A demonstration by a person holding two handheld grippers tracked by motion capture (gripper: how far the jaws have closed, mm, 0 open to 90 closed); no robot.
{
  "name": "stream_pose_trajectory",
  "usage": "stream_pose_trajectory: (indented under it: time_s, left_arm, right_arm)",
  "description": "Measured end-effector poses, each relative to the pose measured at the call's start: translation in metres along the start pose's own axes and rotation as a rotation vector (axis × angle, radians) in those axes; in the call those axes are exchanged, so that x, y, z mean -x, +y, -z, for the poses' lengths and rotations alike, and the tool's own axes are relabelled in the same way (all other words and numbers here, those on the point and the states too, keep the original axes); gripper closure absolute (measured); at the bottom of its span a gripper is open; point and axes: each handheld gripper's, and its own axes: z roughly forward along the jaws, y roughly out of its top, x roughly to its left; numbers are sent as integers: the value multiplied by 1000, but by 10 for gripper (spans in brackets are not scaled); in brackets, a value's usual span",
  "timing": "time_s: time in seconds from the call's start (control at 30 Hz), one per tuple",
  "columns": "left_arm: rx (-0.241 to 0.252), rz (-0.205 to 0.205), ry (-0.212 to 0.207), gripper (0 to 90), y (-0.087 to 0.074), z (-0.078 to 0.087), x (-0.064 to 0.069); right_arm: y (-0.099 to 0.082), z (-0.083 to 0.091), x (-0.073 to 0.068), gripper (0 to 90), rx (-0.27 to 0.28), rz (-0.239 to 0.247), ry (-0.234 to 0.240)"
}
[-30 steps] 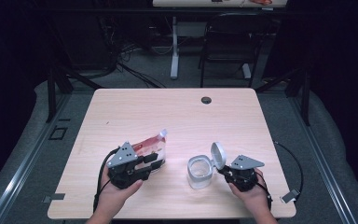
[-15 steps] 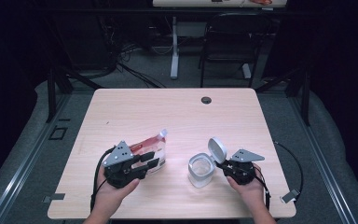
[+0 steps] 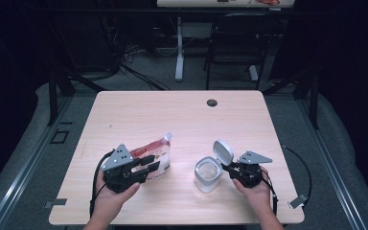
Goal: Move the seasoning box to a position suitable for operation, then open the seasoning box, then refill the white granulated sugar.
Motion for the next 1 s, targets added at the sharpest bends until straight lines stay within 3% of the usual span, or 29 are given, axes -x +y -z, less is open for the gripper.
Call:
stream_pose_trajectory:
  time_s: [0.37,0.57,0.77,1.0]
  left_arm:
    - [-3,2,8,687,1,1,-2]
    - [-7,11,18,688,2,4,-4]
    - [-17,19,21,688,4,7,-7]
    - [-3,31,43,686,9,19,-11]
  right_arm:
    - [-1,6,-3,711,6,-8,22]
    - [-3,12,-3,702,-13,10,15]
    - [-4,16,-4,696,-2,-3,15]
    - [-4,20,-4,688,-10,-1,18]
